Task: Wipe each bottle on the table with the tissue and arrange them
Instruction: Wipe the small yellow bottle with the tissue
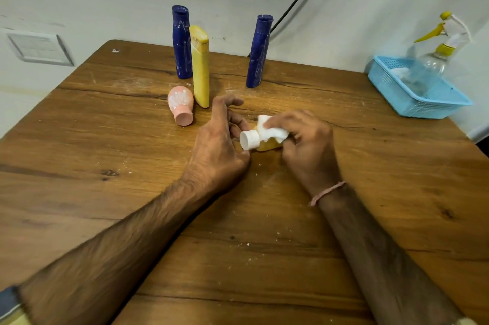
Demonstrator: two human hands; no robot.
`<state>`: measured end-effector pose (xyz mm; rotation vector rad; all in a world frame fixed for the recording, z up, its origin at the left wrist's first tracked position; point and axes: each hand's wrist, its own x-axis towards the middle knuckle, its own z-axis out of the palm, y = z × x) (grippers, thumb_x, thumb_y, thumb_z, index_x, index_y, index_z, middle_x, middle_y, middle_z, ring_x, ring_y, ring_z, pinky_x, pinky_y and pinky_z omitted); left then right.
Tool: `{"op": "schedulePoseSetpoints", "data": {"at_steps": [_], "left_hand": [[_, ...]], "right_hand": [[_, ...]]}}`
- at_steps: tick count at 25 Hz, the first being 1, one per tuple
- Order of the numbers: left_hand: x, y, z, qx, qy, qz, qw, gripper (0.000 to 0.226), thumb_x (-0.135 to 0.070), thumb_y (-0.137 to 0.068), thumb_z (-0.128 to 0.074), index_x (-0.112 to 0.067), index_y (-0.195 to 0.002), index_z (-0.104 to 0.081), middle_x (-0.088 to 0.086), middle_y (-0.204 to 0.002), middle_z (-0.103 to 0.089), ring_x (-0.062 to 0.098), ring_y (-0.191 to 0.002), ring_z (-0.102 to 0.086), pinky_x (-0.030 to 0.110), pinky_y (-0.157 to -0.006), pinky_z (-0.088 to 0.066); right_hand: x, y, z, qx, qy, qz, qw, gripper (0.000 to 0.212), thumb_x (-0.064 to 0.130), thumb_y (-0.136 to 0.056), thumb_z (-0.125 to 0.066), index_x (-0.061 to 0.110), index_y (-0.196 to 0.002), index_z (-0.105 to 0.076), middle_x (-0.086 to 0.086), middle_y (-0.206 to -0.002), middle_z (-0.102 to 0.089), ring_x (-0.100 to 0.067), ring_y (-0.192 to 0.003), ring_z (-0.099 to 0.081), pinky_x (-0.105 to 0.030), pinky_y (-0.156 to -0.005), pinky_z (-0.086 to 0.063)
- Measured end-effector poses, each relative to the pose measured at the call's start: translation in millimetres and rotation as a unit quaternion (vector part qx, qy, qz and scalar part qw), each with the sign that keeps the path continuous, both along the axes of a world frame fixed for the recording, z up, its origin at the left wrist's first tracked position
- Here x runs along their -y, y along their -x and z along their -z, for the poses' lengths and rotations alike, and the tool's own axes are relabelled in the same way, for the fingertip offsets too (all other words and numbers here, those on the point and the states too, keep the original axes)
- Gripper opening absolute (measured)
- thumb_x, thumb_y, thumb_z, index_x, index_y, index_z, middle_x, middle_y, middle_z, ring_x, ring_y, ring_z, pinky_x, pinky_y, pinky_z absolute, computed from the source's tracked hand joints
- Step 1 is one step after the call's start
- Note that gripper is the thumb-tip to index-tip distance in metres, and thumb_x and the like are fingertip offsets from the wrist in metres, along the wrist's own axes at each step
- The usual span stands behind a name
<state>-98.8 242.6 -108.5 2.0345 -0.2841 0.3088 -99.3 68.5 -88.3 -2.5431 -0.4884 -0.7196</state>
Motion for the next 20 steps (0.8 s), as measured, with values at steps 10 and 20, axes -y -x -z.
{"op": "schedulePoseSetpoints", "data": {"at_steps": [10, 20], "left_hand": [[0, 1, -2, -0.007, 0.019, 0.001, 1.0, 0.079, -0.012, -0.075, -0.086, -0.027, -0.135, -0.037, -0.007, -0.098, -0.064, 0.004, -0.085, -0.064, 0.017, -0.072, -0.057], [2, 2, -4, -0.066, 0.051, -0.048, 0.995, 0.034, -0.033, -0.081, -0.084, -0.029, -0.108, -0.063, -0.007, -0.083, -0.071, -0.001, -0.075, -0.069, 0.009, -0.057, -0.053]], "right_hand": [[-2, 0, 0, -0.003, -0.011, 0.012, 1.0, 0.036, -0.012, -0.083, -0.057, 0.009, -0.107, -0.073, -0.005, -0.109, -0.071, -0.017, -0.107, -0.06, -0.031, -0.095, -0.051], [5, 0, 2, 0.009, -0.049, 0.047, 0.998, 0.036, -0.011, -0.083, -0.058, 0.01, -0.107, -0.074, -0.005, -0.109, -0.072, -0.018, -0.105, -0.06, -0.032, -0.092, -0.051]]}}
